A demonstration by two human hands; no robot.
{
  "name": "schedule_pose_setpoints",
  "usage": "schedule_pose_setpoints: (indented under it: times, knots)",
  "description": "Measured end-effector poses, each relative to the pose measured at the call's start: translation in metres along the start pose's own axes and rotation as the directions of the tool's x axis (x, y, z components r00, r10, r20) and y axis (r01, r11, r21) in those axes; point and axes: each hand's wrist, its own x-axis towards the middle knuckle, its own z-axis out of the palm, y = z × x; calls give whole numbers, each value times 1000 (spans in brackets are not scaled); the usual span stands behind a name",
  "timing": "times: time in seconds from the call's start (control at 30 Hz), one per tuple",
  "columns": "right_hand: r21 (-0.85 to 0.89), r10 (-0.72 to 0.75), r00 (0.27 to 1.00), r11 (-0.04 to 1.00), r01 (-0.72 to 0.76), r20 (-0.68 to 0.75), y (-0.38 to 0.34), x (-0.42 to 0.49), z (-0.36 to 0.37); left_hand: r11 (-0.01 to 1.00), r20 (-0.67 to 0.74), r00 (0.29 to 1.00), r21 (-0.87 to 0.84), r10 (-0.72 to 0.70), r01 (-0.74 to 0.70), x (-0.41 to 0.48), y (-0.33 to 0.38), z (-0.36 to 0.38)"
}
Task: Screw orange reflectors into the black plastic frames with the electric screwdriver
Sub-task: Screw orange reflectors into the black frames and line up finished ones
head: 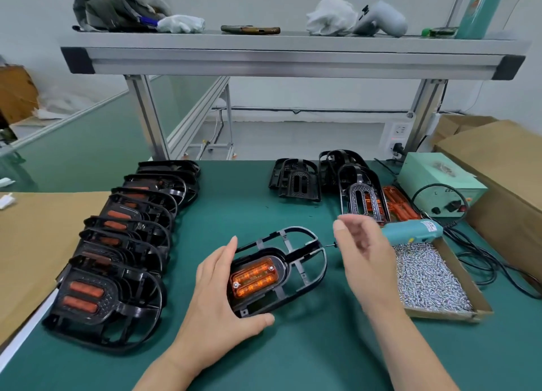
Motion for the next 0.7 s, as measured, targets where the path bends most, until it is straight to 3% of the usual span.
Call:
schedule_pose_setpoints:
  times: [0.17, 0.3, 0.47, 0.7]
  knots:
    - [-75, 157, 924, 987, -140, 350, -16, 1, 16, 997, -33, 999, -71, -31, 28, 4, -2, 0]
    - [-152, 213, 845, 976, -158, 490, -26, 18, 23, 996, -75, 996, -79, -55, 49, 9, -2, 0]
    - [-197, 247, 763, 968, -159, 598, -44, 47, 32, 998, -132, 991, 64, -16, 24, 17, -5, 1]
    - [-384, 298, 512, 921, 68, 806, -63, 91, 50, 992, -136, 991, 128, -3, 21, 24, -8, 3]
